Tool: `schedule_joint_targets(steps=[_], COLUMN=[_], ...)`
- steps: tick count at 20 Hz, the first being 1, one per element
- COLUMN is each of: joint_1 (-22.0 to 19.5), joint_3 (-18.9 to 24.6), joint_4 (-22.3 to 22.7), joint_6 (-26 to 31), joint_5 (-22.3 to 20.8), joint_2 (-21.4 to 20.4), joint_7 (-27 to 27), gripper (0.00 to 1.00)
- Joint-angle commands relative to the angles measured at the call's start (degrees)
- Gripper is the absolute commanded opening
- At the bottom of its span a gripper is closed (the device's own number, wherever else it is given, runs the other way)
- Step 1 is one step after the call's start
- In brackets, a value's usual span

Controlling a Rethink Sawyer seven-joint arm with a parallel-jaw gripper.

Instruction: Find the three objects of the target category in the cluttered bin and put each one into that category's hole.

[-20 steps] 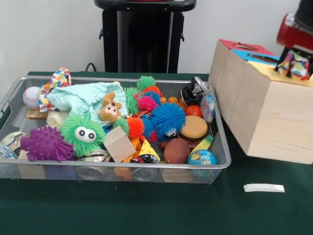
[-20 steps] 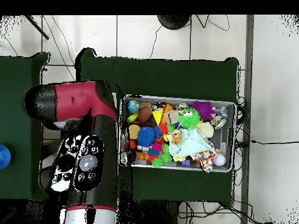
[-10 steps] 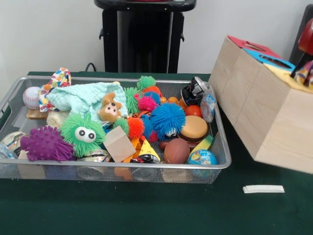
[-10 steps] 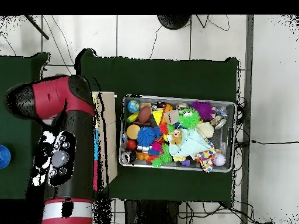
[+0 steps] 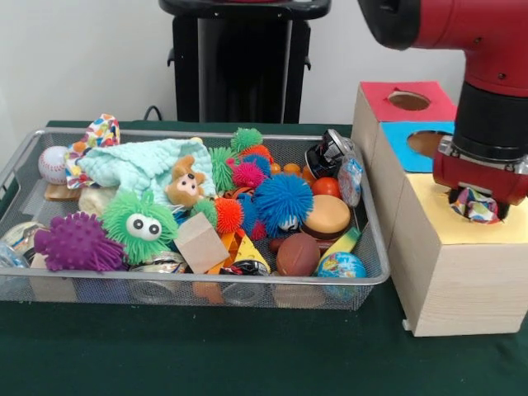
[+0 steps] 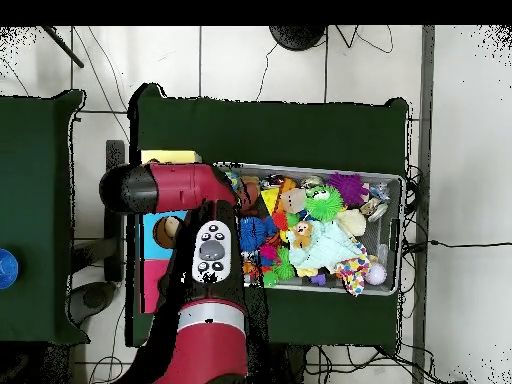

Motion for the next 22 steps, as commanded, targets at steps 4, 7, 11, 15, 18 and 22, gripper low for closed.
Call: schedule_joint_targets(steps=[4, 7, 11, 15, 18, 22], joint_1=[-4.34, -5.00, -3.18, -3.34, -1.14, 2.56], joint_3=[11.73, 12.16, 9.05, 9.29, 5.62, -0.38], joint_4=[5.49, 5.67, 5.32, 6.55, 5.52, 2.21], joint_6=[-8.26, -6.64, -1.45, -1.54, 2.49, 12.23], joint_5=[0.08, -0.12, -0.91, -0.85, -1.96, -3.59], joint_2=[2.25, 2.06, 0.81, 0.71, 0.25, -0.03], joint_7=[0.42, 0.29, 1.64, 1.93, 3.29, 4.96], gripper=[1.00, 1.00, 1.00, 1.00, 1.00, 1.00])
